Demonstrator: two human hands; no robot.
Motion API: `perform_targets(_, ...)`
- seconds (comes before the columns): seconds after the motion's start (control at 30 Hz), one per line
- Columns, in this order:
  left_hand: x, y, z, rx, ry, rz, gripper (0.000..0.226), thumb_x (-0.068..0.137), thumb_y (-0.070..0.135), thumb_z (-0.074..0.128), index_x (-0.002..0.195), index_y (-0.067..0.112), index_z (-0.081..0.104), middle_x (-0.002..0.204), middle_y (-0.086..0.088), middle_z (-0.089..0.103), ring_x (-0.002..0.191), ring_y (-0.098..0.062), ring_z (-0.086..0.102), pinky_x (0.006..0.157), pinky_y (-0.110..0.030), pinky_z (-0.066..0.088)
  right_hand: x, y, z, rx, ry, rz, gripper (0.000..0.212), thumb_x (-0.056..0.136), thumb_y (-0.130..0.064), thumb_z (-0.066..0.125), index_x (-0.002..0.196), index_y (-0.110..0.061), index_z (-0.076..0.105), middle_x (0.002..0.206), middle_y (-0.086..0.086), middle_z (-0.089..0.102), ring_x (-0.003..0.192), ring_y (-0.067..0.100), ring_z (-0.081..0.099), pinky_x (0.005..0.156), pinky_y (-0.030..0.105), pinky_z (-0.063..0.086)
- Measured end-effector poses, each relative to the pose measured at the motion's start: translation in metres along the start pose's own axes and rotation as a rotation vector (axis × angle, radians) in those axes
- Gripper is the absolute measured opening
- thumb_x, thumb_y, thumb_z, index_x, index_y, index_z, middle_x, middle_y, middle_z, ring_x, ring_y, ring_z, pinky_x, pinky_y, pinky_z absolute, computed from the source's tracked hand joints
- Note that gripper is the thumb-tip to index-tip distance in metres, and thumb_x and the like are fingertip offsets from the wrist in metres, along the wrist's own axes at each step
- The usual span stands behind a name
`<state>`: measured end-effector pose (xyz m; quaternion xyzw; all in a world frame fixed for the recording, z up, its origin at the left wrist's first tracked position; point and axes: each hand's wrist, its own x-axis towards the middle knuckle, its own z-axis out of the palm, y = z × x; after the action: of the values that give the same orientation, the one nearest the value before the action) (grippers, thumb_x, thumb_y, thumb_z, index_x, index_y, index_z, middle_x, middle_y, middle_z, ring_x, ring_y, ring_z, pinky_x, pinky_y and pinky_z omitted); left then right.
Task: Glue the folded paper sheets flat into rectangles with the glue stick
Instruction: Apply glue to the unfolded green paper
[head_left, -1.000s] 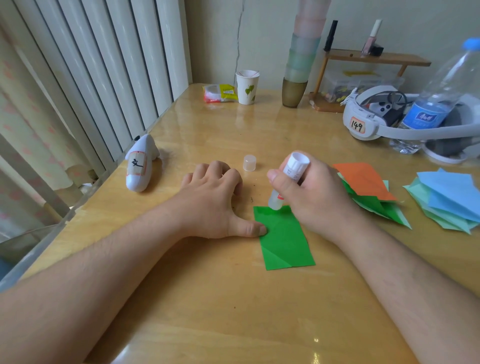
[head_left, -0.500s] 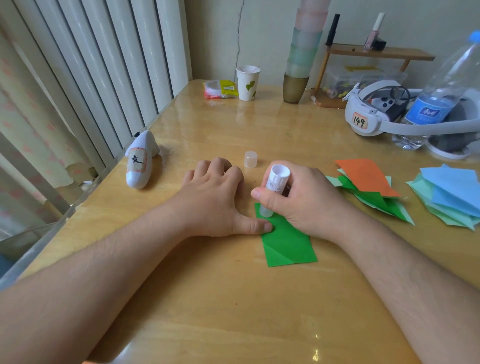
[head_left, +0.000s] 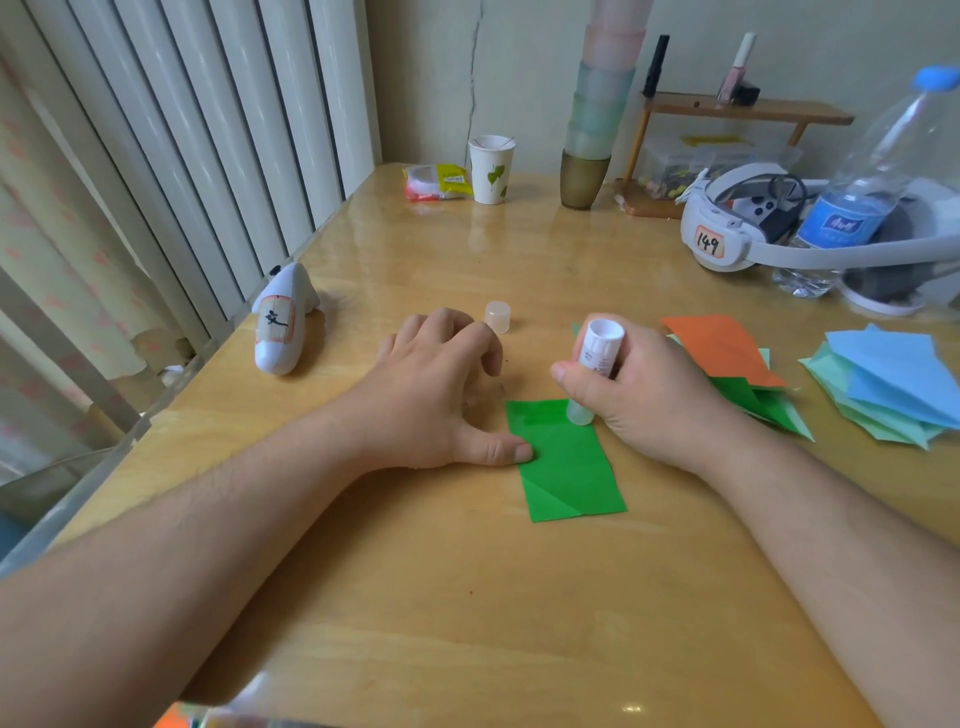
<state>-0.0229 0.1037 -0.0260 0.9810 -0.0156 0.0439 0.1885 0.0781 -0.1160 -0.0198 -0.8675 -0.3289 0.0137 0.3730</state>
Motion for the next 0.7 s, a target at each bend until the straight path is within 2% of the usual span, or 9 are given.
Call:
perform_targets(0.17,0.0,-0.001,-0.001,-0.052,0.008,0.02,0.062,0.054,0.086,0.07,0.099,0.045,0.059,0.118,0.018,0.042,0.115,-0.013,0.036,0.106,-0.043,0.037,0.005,-0.011,-0.002,-0.035,-0.044,0.054,0.037,0.092,-0.047,0.067,0.082,-0.016,0.049,0.064,-0.009,0.047,0.062,0.013,0.043,0.059,0.033,0.034)
perform_targets(0.3,0.0,-0.004,0.0,-0.069,0.027,0.028,0.056,0.054,0.089,0.063,0.092,0.048,0.065,0.114,0.023,0.042,0.11,-0.009,0.04,0.106,-0.047,0.041,0.002,-0.008,0.0,-0.042,-0.023,0.061,0.038,0.093,-0.05,0.066,0.082,-0.016,0.051,0.065,-0.007,0.051,0.062,0.013,0.046,0.06,0.034,0.036)
perform_targets(0.37,-0.001,-0.004,0.002,-0.066,0.035,0.029,0.054,0.055,0.089,0.061,0.091,0.05,0.064,0.113,0.023,0.043,0.11,-0.01,0.043,0.106,-0.048,0.041,-0.003,-0.005,0.002,0.02,0.037,0.069,0.04,0.093,-0.051,0.067,0.082,-0.015,0.054,0.065,-0.004,0.056,0.063,0.015,0.05,0.062,0.036,0.039)
perform_targets(0.5,-0.001,-0.003,0.003,-0.029,0.023,0.017,0.055,0.055,0.091,0.059,0.093,0.051,0.061,0.113,0.022,0.043,0.11,-0.01,0.039,0.105,-0.047,0.04,-0.006,-0.015,0.002,0.156,0.233,0.024,0.04,0.089,-0.055,0.062,0.078,-0.017,0.058,0.063,-0.014,0.063,0.06,0.007,0.054,0.061,0.032,0.042)
perform_targets(0.63,0.001,0.0,0.004,0.002,0.01,0.007,0.06,0.052,0.093,0.058,0.093,0.049,0.059,0.113,0.022,0.042,0.11,-0.011,0.037,0.103,-0.043,0.036,-0.007,-0.029,0.013,0.112,0.129,-0.043,0.037,0.093,-0.052,0.067,0.082,-0.018,0.058,0.071,-0.002,0.067,0.064,0.011,0.058,0.061,0.031,0.046)
perform_targets(0.7,0.001,0.0,0.003,0.009,0.004,0.002,0.06,0.051,0.093,0.059,0.092,0.048,0.058,0.112,0.021,0.042,0.109,-0.012,0.036,0.101,-0.041,0.035,-0.006,-0.031,0.018,0.068,0.082,-0.069,0.033,0.094,-0.047,0.069,0.081,-0.019,0.058,0.069,-0.006,0.065,0.06,0.008,0.053,0.054,0.02,0.038)
